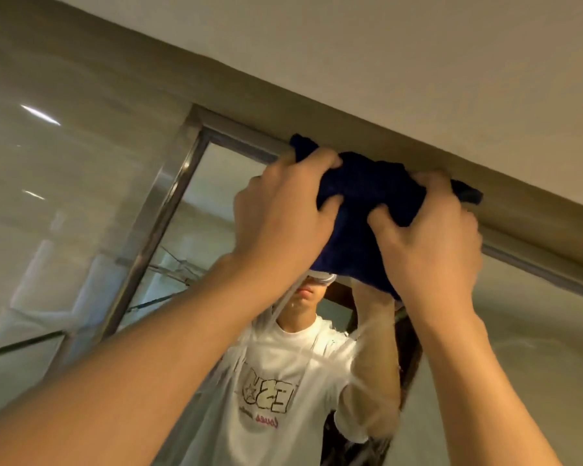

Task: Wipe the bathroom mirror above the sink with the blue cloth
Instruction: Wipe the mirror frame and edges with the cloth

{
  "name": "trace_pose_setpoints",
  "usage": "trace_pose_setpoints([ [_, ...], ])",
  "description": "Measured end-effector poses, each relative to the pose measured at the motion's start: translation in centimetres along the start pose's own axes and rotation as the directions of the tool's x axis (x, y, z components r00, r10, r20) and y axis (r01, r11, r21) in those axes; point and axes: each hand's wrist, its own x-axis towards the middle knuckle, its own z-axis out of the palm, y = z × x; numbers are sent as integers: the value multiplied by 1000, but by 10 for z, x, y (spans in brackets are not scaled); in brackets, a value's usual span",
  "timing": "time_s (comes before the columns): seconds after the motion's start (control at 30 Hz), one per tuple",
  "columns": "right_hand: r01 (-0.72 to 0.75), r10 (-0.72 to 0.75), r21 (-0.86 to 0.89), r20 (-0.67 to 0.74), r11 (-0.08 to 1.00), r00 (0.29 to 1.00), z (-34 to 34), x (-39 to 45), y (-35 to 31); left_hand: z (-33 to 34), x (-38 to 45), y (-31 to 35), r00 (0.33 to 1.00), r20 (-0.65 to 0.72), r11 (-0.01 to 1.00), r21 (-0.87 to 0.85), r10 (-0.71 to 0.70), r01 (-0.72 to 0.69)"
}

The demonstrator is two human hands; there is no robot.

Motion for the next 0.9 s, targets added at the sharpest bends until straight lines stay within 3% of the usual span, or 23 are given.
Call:
trace_pose_setpoints([
  [0.17,-11,10,22,18,1000,1000,6,0,-9,-13,12,-15,996,88,998,69,8,-14],
  [0.37,120,-118,-15,114,993,986,40,18,-56,-40,19,-58,983,-81,985,32,-165,168],
  [0.47,139,-137,-6,118,990,983,41,20,-57,-35,17,-58,976,-114,982,24,-184,188],
  [0.7,60,-51,-119,75,991,996,-6,4,8,8,-7,-2,997,-75,999,32,-8,10],
  [0.9,16,-5,-100,110,995,994,-19,2,15,15,-11,5,999,12,999,-14,-33,33],
])
